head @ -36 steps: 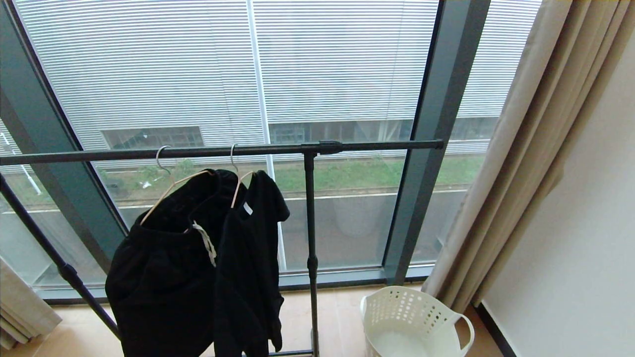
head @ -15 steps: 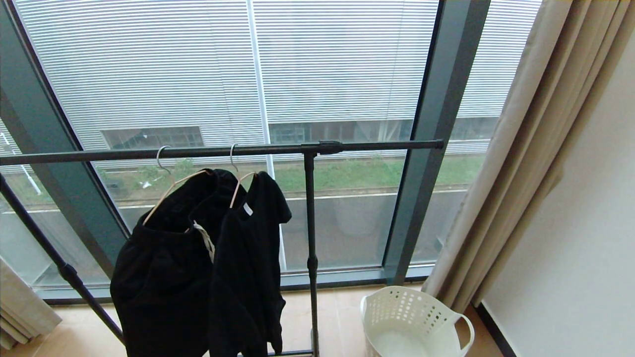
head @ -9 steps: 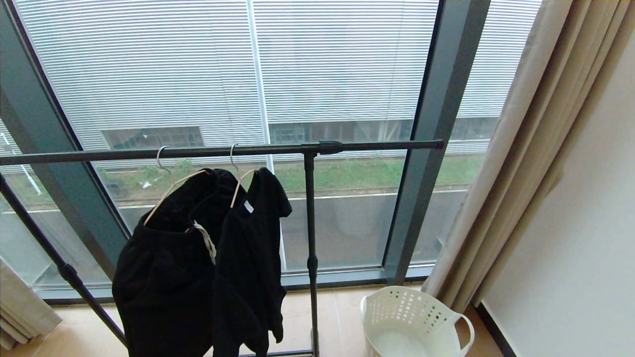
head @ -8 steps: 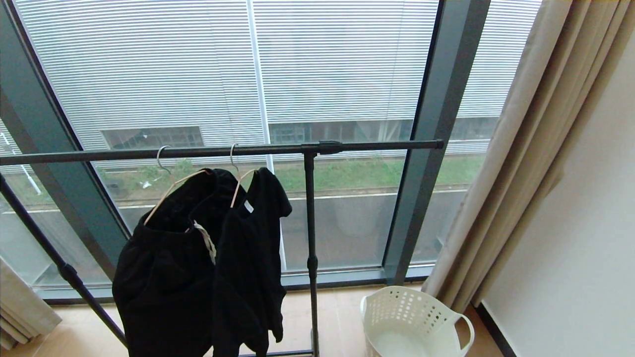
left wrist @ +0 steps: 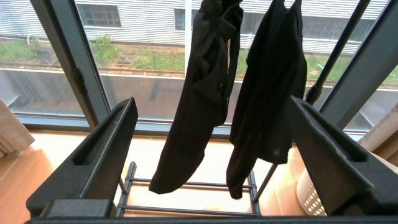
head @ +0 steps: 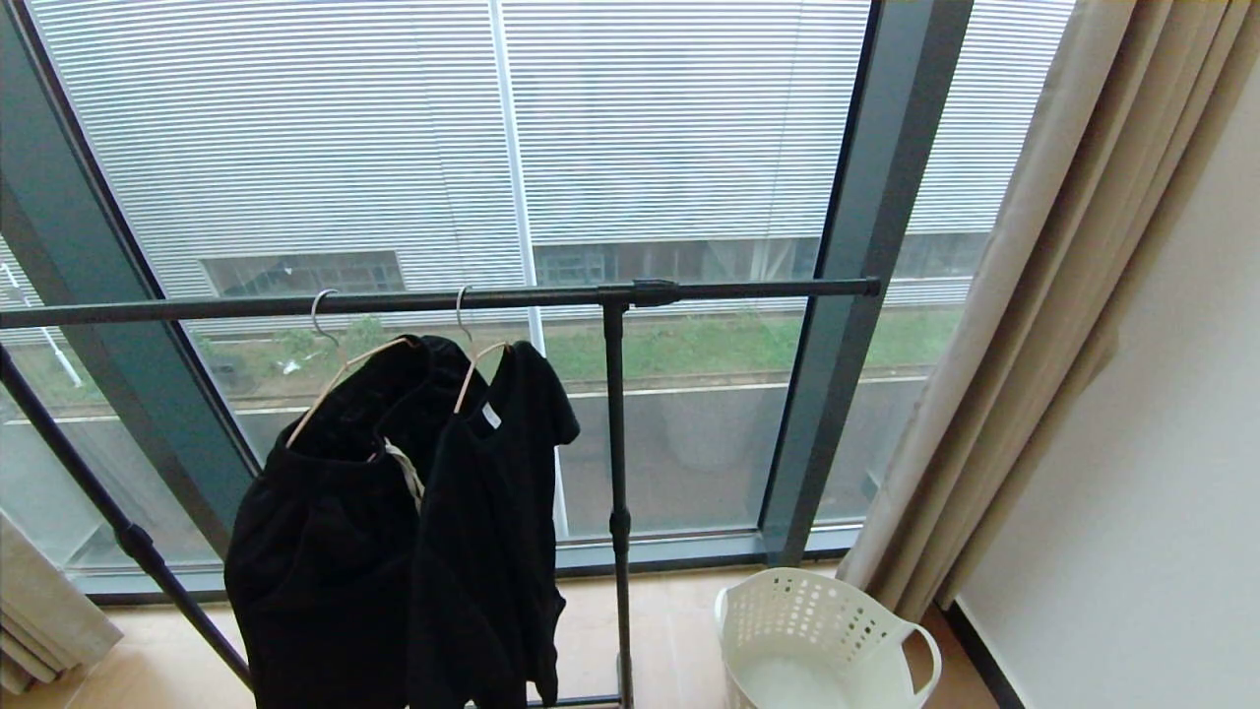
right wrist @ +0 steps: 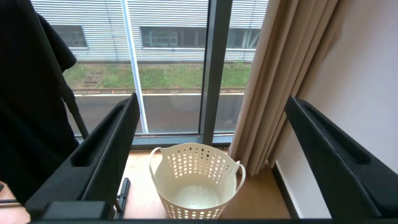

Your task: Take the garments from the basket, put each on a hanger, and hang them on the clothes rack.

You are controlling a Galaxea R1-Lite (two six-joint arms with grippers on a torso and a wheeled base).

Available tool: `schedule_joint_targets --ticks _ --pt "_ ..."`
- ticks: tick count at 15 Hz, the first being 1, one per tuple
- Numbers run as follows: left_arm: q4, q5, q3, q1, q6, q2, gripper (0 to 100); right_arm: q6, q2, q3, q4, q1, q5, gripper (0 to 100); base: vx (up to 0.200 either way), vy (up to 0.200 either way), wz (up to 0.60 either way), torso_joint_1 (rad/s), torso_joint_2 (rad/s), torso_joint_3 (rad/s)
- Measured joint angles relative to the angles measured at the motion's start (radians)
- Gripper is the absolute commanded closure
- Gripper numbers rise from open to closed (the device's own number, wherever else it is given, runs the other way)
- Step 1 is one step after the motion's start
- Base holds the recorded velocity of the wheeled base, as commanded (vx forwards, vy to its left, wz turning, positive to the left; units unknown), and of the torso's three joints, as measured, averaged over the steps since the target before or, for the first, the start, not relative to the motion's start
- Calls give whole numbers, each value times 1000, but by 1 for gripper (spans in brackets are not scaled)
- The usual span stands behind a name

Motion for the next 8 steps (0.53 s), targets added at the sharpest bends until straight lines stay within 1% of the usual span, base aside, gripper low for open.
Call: schedule_joint_targets --ticks 8 --pt "0 0 0 0 0 0 0 0 0 0 0 0 0 0 0 0 0 0 0 0"
